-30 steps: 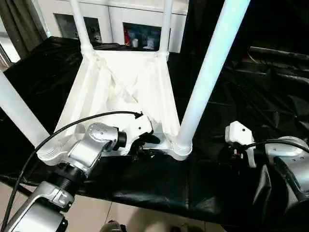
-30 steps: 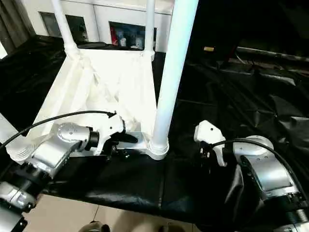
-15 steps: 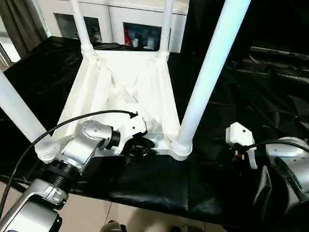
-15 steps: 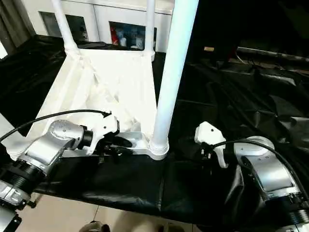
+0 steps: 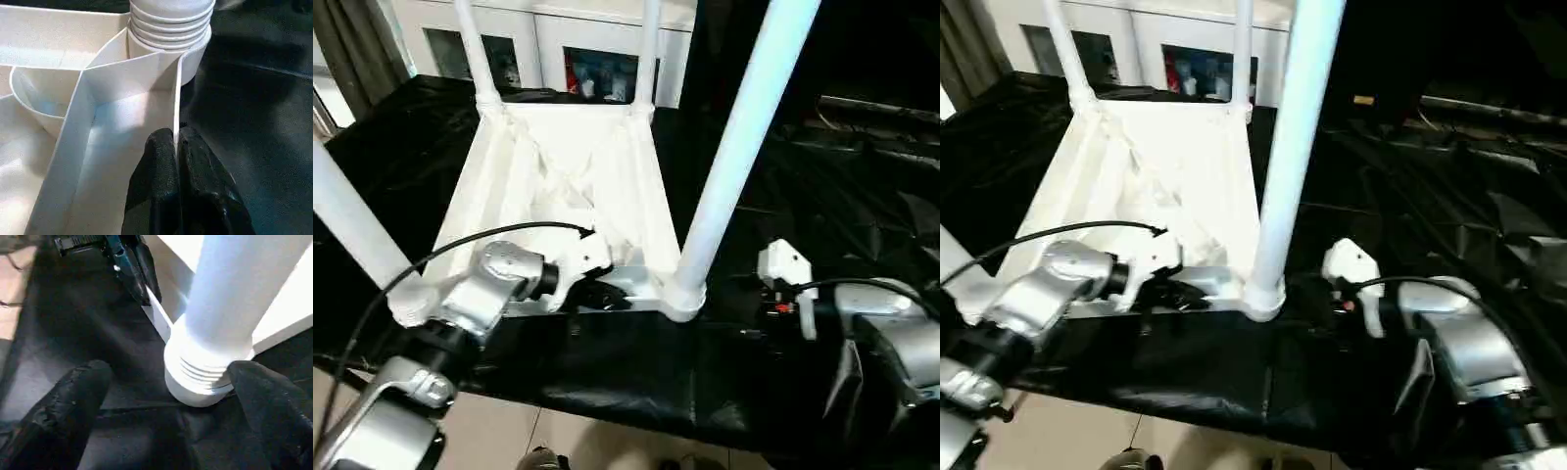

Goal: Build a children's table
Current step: Rotate leg to tighten

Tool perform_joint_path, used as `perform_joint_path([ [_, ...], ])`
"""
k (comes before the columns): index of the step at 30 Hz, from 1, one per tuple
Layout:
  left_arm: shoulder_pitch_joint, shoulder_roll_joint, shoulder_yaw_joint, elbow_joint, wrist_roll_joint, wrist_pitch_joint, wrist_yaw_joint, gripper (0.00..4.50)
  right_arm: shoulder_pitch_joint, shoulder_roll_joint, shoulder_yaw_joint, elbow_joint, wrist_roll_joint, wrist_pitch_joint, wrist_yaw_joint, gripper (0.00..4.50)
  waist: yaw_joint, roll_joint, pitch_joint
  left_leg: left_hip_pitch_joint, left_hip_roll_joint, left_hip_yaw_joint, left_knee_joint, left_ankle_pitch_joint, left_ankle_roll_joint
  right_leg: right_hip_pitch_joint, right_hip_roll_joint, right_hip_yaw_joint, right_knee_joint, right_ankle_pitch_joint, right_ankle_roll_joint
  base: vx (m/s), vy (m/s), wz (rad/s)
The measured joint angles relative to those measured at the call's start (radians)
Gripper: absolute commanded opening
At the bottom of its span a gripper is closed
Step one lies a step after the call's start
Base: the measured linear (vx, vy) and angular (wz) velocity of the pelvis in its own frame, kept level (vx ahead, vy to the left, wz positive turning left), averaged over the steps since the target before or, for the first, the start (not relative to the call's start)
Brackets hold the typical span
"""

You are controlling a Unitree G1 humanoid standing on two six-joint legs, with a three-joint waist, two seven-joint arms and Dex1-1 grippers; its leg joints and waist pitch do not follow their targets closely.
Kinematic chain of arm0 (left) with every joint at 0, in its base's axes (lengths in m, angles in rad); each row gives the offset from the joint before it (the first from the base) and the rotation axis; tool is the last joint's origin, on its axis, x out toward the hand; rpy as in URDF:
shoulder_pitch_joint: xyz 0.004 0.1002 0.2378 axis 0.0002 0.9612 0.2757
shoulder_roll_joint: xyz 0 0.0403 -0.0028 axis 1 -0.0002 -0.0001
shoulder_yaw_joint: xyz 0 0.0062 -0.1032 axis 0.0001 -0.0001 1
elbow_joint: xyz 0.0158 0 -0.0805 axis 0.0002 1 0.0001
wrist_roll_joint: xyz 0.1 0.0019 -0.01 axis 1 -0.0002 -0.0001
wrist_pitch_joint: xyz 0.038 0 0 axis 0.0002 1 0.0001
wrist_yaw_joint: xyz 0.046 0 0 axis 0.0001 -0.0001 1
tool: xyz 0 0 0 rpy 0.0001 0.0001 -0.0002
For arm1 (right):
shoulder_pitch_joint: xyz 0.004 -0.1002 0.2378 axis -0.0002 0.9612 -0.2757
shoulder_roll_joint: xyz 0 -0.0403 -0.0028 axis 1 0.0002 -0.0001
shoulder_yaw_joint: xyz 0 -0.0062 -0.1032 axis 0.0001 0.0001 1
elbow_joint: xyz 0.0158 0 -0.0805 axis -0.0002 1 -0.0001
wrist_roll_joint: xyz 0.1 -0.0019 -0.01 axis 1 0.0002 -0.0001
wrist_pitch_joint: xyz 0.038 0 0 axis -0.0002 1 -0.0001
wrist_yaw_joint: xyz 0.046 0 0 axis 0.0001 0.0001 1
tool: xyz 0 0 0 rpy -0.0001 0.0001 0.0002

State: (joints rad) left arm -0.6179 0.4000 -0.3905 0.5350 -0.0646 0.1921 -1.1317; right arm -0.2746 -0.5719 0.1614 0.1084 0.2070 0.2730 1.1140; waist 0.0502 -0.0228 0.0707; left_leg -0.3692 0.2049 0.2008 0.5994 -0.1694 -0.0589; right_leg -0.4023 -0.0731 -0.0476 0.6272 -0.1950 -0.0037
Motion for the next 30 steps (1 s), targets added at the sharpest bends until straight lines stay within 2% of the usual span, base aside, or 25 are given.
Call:
perform_joint_path([
  [5, -0.012, -0.007, 0.019, 0.043, 0.006, -0.021, 0.026, 0.01, -0.04, 0.068, 0.008, 0.078, -0.033, -0.033, -0.088, 4.49, -0.014, 0.001, -0.001, 0.002, 0.0, -0.001, 0.0, 0.0, 0.0, -0.001, 0.0, -0.001, 0.0, 0.0, 0.0, 0.0, 0.0, 0.0],
  [11, -0.022, -0.014, 0.021, 0.067, 0.014, -0.043, 0.006, 0.01, -0.099, 0.134, 0.002, 0.165, -0.043, -0.043, -0.159, 4.49, -0.013, 0.001, -0.001, 0.002, -0.001, -0.001, 0.0, 0.0, 0.0, -0.001, 0.0, 0.0, 0.0, 0.0, 0.0, 0.0, 0.0, 0.0],
  [16, -0.025, -0.016, 0.021, 0.071, 0.016, -0.047, -0.011, 0.01, -0.125, 0.15, 0.0, 0.206, -0.041, -0.053, -0.167, 4.49, -0.012, 0.001, -0.001, 0.001, -0.001, -0.001, 0.0, 0.0, 0.0, -0.001, 0.0, 0.0, 0.0, 0.0, 0.0, 0.0, 0.0, 0.0],
  [18, -0.025, -0.017, 0.022, 0.072, 0.016, -0.048, -0.015, 0.0, -0.126, 0.162, -0.003, 0.22, -0.037, -0.055, -0.166, 4.16, -0.011, 0.002, -0.001, 0.001, -0.001, -0.001, -0.001, 0.0, 0.0, -0.001, 0.0, 0.0, 0.0, 0.001, 0.0, 0.0, 0.0, 0.0],
  [21, -0.025, -0.019, 0.024, 0.073, 0.019, -0.048, -0.017, 0.0, -0.13, 0.169, -0.003, 0.233, -0.032, -0.058, -0.166, 4.03, -0.01, 0.002, -0.001, 0.001, -0.001, -0.001, -0.001, 0.0, 0.0, -0.001, 0.0, 0.0, 0.0, 0.001, 0.0, 0.0, 0.0, 0.0],
  [22, -0.025, -0.019, 0.025, 0.074, 0.019, -0.048, -0.018, 0.0, -0.131, 0.169, -0.003, 0.237, -0.03, -0.059, -0.166, 3.78, -0.01, 0.002, -0.001, 0.002, -0.001, -0.001, -0.001, 0.0, 0.0, -0.001, 0.0, 0.0, 0.0, 0.001, 0.0, 0.0, 0.0, 0.0],
  [25, -0.025, -0.019, 0.028, 0.077, 0.019, -0.048, -0.019, 0.0, -0.131, 0.171, -0.003, 0.255, -0.028, -0.066, -0.166, 3.67, -0.01, 0.002, -0.001, 0.002, -0.001, -0.001, -0.001, 0.0, 0.0, -0.001, 0.0, 0.0, 0.0, 0.0, 0.0, 0.0, 0.0, 0.0],
  [27, -0.025, -0.019, 0.03, 0.078, 0.019, -0.048, -0.02, 0.0, -0.132, 0.177, -0.003, 0.261, -0.028, -0.069, -0.166, 3.34, -0.011, 0.002, -0.001, 0.002, -0.001, -0.001, -0.001, 0.0, 0.0, -0.001, 0.0, 0.0, 0.0, 0.0, 0.0, 0.0, 0.0, 0.0],
  [30, -0.025, -0.019, 0.031, 0.078, 0.02, -0.047, -0.021, 0.0, -0.133, 0.18, -0.003, 0.268, -0.028, -0.071, -0.166, 3.22, -0.011, 0.002, -0.001, 0.002, -0.001, -0.001, -0.001, 0.0, 0.0, -0.001, 0.0, 0.0, 0.0, 0.0, 0.0, 0.0, 0.0, 0.0],
])
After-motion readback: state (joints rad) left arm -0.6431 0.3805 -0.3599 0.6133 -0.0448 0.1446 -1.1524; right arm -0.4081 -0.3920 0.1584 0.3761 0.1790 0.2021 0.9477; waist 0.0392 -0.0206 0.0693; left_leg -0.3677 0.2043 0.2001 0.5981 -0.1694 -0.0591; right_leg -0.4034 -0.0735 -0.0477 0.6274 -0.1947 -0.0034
